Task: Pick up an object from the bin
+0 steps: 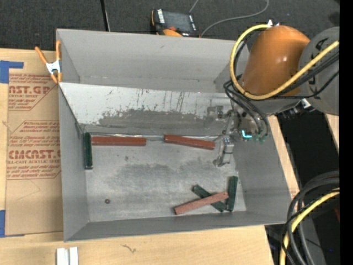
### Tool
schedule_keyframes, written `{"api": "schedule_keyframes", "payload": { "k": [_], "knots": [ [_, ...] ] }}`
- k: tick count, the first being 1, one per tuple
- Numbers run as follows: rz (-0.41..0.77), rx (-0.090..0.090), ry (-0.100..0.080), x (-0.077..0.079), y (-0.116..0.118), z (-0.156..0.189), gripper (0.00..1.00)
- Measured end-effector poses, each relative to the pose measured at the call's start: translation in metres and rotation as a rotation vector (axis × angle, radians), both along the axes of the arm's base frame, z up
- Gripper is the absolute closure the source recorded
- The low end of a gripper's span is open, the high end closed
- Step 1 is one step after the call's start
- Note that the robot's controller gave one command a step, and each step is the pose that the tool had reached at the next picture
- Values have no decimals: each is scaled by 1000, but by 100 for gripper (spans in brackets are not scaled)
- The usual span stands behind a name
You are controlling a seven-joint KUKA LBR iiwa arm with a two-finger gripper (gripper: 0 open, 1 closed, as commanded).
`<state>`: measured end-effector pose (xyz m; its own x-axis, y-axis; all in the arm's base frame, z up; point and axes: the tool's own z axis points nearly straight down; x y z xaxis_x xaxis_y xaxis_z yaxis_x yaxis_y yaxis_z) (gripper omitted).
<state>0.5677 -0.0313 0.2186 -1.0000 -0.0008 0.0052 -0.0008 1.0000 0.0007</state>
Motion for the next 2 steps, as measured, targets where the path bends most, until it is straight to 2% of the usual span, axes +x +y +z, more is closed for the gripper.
{"api": "schedule_keyframes", "payload": {
  "k": [1,2],
  "knots": [
    [302,1,4,-44,-50,-149,0],
    [285,0,-19,-84,-7,-146,0]
  ]
}}
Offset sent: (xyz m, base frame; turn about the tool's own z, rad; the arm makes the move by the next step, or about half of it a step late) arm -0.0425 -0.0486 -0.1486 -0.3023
